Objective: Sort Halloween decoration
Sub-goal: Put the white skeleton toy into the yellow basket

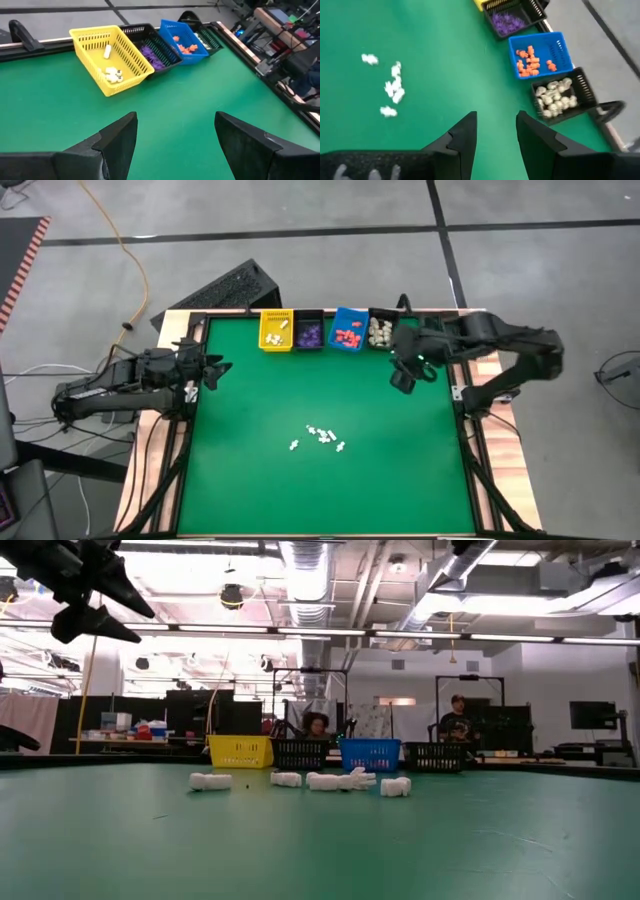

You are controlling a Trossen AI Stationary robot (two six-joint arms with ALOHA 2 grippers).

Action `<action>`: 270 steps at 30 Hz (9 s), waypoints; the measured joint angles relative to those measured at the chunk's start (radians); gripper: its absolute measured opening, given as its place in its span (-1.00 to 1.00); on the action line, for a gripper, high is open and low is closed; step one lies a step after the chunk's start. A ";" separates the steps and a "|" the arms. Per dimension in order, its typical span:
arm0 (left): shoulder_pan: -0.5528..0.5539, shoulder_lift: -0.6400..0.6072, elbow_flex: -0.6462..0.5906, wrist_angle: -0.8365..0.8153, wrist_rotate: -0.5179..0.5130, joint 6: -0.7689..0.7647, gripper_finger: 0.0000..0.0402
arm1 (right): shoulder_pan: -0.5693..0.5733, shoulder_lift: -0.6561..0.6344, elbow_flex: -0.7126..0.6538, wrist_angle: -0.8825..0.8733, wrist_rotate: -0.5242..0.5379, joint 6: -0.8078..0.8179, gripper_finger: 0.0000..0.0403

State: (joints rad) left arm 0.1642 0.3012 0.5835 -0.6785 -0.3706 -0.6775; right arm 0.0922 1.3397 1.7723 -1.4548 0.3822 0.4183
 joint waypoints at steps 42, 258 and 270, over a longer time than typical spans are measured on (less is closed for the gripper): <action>0.000 0.211 0.000 0.074 -0.010 0.034 0.28 | 0.234 0.449 -0.793 1.328 -0.284 -0.435 0.17; 0.001 0.364 0.000 0.312 0.101 0.159 0.28 | 0.321 0.333 -0.913 1.449 0.193 0.035 -0.28; 0.001 0.364 0.000 0.311 0.095 0.169 0.28 | 0.320 0.392 -0.913 1.541 0.182 0.049 -0.13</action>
State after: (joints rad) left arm 0.1654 0.6655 0.5835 -0.3674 -0.2760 -0.5083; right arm 0.4126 1.7319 0.8594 0.0866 0.5642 0.4671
